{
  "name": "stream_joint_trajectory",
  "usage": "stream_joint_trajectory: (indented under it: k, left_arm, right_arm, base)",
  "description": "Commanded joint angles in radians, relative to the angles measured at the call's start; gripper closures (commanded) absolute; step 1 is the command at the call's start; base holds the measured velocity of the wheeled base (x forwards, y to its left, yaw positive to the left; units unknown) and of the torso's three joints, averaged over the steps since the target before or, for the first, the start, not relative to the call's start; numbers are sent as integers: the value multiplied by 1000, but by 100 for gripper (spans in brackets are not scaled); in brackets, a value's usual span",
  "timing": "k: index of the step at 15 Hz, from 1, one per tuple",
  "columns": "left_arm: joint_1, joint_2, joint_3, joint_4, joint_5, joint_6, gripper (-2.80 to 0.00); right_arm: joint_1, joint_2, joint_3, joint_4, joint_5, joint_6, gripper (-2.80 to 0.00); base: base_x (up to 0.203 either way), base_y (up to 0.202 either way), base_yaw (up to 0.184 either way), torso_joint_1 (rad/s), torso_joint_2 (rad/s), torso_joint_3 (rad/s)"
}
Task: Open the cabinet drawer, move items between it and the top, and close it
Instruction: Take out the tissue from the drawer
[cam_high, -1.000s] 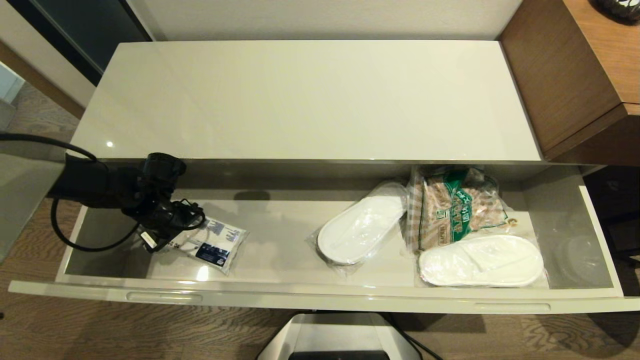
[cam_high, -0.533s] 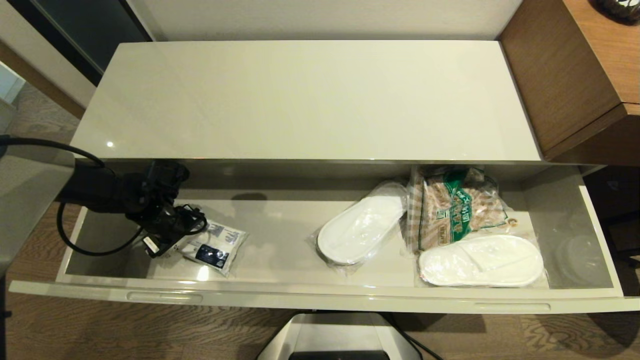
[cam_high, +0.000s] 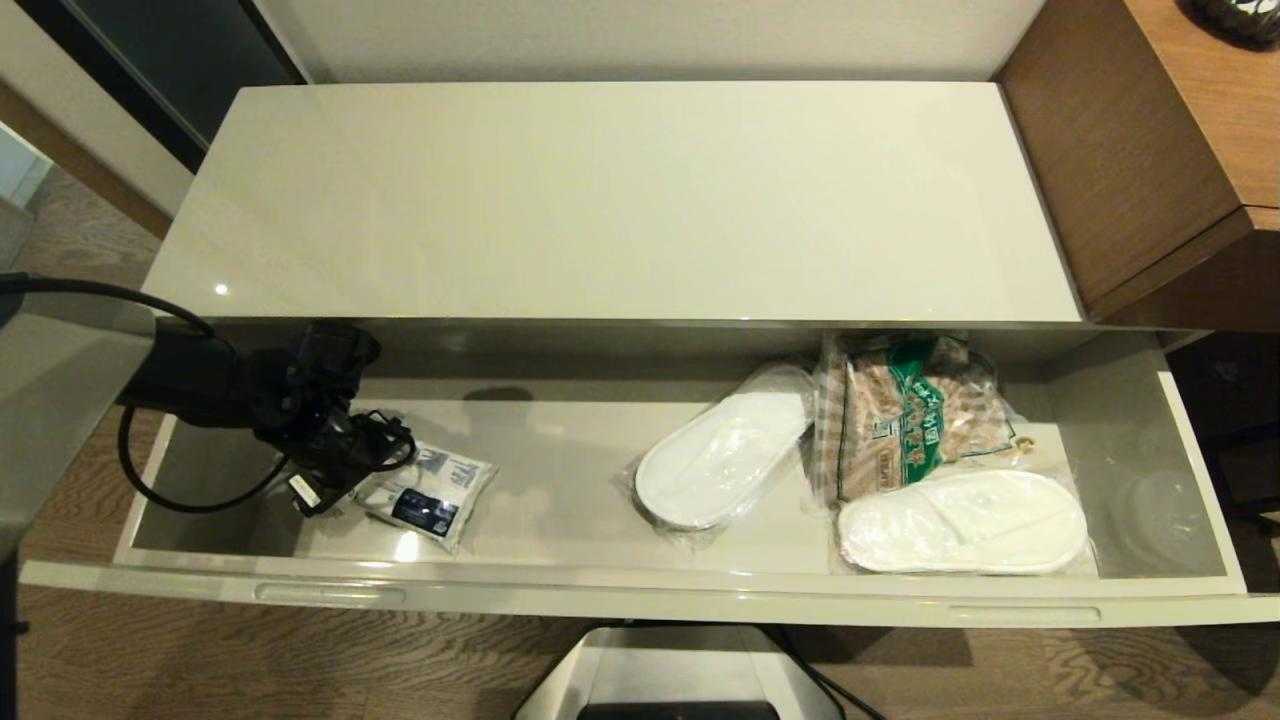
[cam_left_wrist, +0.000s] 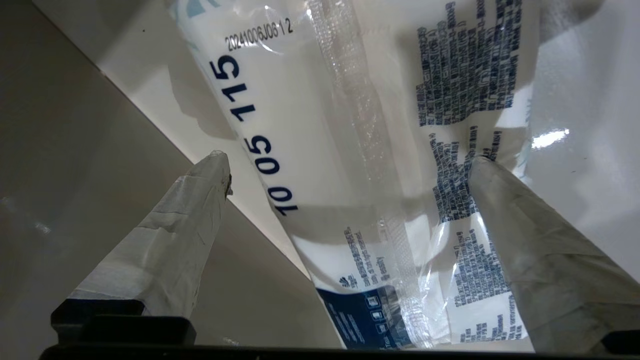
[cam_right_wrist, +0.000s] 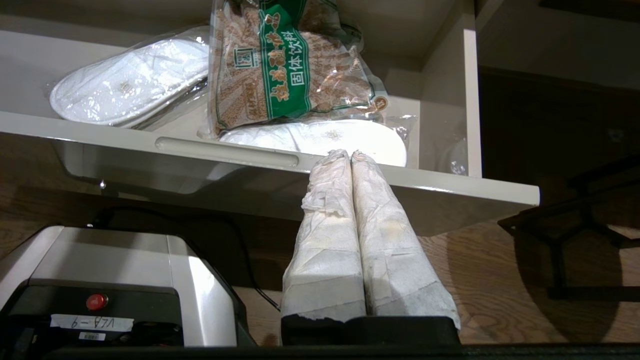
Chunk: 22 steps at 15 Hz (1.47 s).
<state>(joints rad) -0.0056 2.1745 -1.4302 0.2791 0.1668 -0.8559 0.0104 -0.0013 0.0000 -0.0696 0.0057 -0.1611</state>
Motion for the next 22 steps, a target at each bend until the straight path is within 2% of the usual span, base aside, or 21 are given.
stream_joint_trajectory:
  k: [1, 5, 6, 7, 15, 19, 22]
  left_arm:
    - [-13, 18, 2, -15, -3, -5, -280]
    - [-22, 30, 0, -21, -7, -5, -280]
    - [-24, 41, -9, -20, -10, -3, -7]
    - [-25, 48, -8, -20, -10, -3, 0]
    - [-31, -15, 5, -9, -16, -6, 0]
    - [-41, -168, 49, 1, -65, -5, 0]
    - [-54, -357, 94, 70, -92, -5, 0]
  right_arm:
    - [0, -11, 2, 1, 0, -2, 0]
    - [0, -11, 2, -1, 0, -2, 0]
    - [0, -11, 2, -1, 0, -2, 0]
    - [0, -11, 2, -1, 0, -2, 0]
    - [0, -11, 2, -1, 0, -2, 0]
    - [0, -11, 2, -1, 0, -2, 0]
    - [0, -11, 2, -1, 0, -2, 0]
  base:
    - [0, 0, 0, 0, 0, 0]
    - [0, 0, 0, 0, 0, 0]
    - [0, 0, 0, 0, 0, 0]
    - [0, 0, 0, 0, 0, 0]
    - [0, 0, 0, 0, 0, 0]
    - [0, 0, 0, 0, 0, 0]
    - [0, 0, 0, 0, 0, 0]
